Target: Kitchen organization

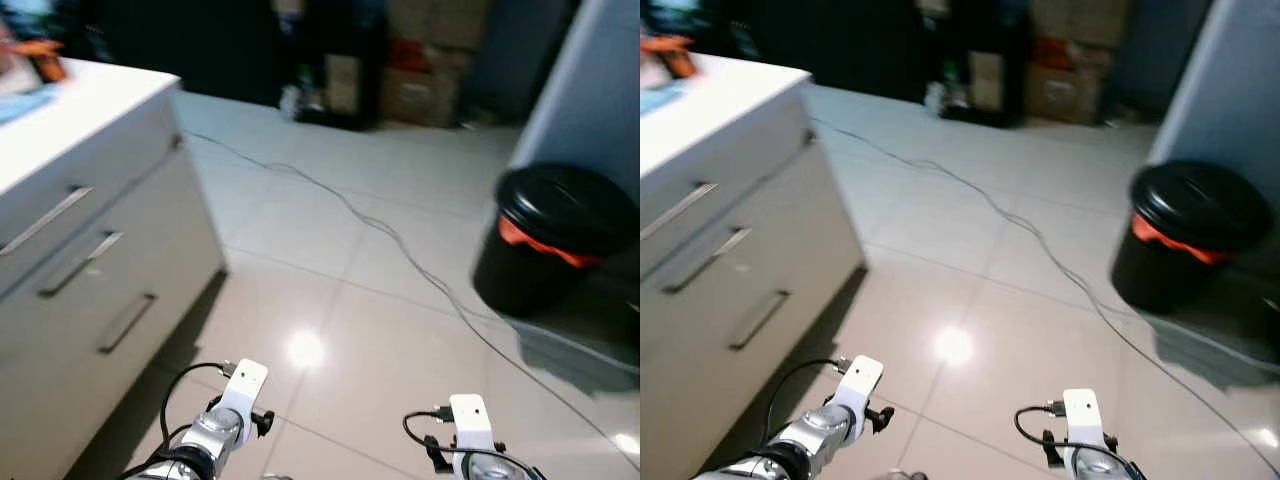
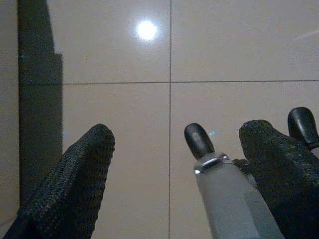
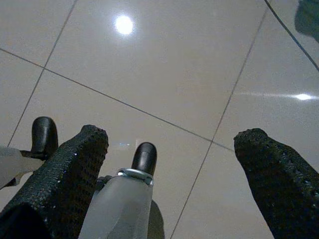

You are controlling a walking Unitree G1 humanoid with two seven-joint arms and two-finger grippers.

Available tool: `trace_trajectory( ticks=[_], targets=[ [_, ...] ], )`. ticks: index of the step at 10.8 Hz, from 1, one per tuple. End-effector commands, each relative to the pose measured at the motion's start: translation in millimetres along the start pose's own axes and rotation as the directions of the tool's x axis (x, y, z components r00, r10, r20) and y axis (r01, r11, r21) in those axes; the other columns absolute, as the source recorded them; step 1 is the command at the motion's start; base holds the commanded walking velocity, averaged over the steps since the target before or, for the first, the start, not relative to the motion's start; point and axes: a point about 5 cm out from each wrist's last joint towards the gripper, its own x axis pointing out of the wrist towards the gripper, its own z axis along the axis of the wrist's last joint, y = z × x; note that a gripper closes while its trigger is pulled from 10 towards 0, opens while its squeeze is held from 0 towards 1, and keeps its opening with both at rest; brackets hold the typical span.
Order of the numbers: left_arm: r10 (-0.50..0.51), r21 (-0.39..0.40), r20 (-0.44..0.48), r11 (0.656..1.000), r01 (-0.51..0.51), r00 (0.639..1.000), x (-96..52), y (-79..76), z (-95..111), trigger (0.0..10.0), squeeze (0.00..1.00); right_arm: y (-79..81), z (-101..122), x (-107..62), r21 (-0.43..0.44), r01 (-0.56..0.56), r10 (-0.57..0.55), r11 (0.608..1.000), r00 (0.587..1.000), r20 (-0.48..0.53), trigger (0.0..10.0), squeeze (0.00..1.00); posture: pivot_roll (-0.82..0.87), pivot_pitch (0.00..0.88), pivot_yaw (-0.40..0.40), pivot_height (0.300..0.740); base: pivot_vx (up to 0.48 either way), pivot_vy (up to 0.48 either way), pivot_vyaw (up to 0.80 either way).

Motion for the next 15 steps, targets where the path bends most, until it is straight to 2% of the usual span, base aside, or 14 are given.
trace_trajectory(
  ticks=[1, 15],
  targets=[
    [0.007, 0.015, -0.009, 1.0, -0.007, 1.0, -0.5, 3.7, -0.8, 10.0, 0.0, 0.0, -0.7, -0.1, -0.013, -0.004, 0.004, 1.0, 1.0, -0.002, 10.0, 0.0, -0.08, 0.0, 0.063, 0.74, 0.0, 0.0, 0.8],
    [0.015, 0.018, -0.04, 1.0, -0.015, 0.999, -1.2, 3.1, -14.7, 10.0, 0.0, -0.6, 1.6, 0.1, -0.048, -0.003, 0.003, 0.999, 1.0, 0.003, 10.0, 0.0, -0.08, 0.0, 0.062, 0.74, 0.0, 0.0, 0.8]
  ],
)
